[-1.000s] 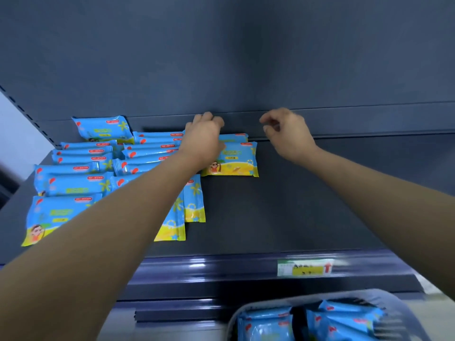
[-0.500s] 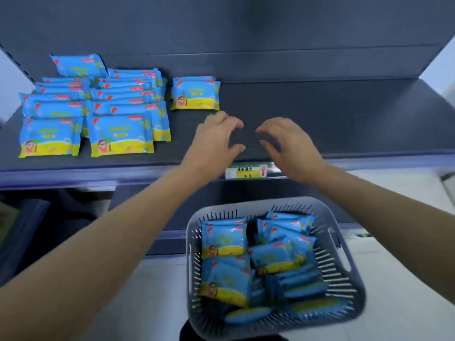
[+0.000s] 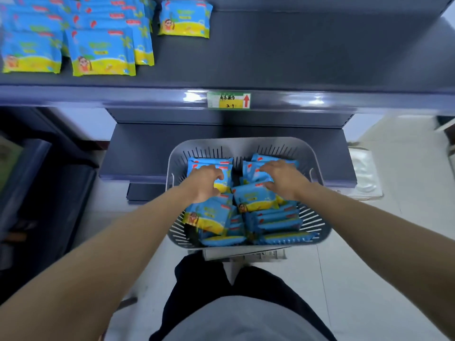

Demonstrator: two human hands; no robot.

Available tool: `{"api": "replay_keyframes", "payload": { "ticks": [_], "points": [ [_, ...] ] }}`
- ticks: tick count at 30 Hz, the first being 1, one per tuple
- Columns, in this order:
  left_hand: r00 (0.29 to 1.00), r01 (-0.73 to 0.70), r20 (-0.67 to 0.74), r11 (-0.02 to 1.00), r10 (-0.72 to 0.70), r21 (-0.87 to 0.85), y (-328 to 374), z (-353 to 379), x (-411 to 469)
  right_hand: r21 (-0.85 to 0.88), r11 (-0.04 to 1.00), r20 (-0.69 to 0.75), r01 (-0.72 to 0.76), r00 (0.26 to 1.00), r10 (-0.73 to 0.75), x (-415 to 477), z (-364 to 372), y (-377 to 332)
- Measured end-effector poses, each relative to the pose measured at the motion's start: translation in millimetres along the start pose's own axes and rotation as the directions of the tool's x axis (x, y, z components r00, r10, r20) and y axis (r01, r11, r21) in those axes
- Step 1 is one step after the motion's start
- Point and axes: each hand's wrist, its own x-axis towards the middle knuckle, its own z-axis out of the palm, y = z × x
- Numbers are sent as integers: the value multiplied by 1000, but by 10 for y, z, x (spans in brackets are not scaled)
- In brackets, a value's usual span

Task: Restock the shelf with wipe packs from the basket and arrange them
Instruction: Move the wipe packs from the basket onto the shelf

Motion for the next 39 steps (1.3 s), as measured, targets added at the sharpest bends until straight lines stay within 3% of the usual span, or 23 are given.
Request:
{"api": "replay_keyframes", "payload": {
  "ticks": [3, 7, 11, 17, 19, 21, 24, 27, 32, 39],
  "points": [
    [990, 33, 131, 988, -54, 151, -126, 140, 22, -70, 998, 129, 3, 992, 6, 51, 179, 37],
    [964, 21, 240, 928, -118, 372, -245, 302, 37, -174, 985, 127, -15, 991, 38, 112, 282, 28],
    [978, 30, 173, 897, -118, 442, -288, 442, 40, -235, 968, 134, -83, 984, 117, 149, 339, -85],
    [978, 67, 143, 883, -150, 465, -250, 462, 68, -120, 986, 125, -117, 983, 132, 210, 324, -235],
    [967, 86, 188, 913, -173, 398, -212, 348, 56, -83, 990, 151, -118, 980, 129, 212, 261, -238],
    [965, 121, 204, 970, -164, 210, -163, 177, 34, -63, 994, 159, -93, 982, 102, 215, 131, -214],
    [988, 98, 114, 994, -103, 48, -67, -225, 10, -40, 999, 106, -33, 994, 37, 194, -274, -193],
    [1000, 19, -23, 1000, -18, 17, 27, -711, -40, 13, 1000, 13, 21, 1000, -21, 152, -910, -177],
    [979, -108, -183, 991, 92, -79, 126, -1483, -168, 227, 974, -228, 28, 973, 25, 128, -2071, -188],
    [906, -187, -421, 937, 47, -297, -50, -2302, -282, 424, 887, -515, 181, 854, 72, 776, -2690, -547]
  ]
}}
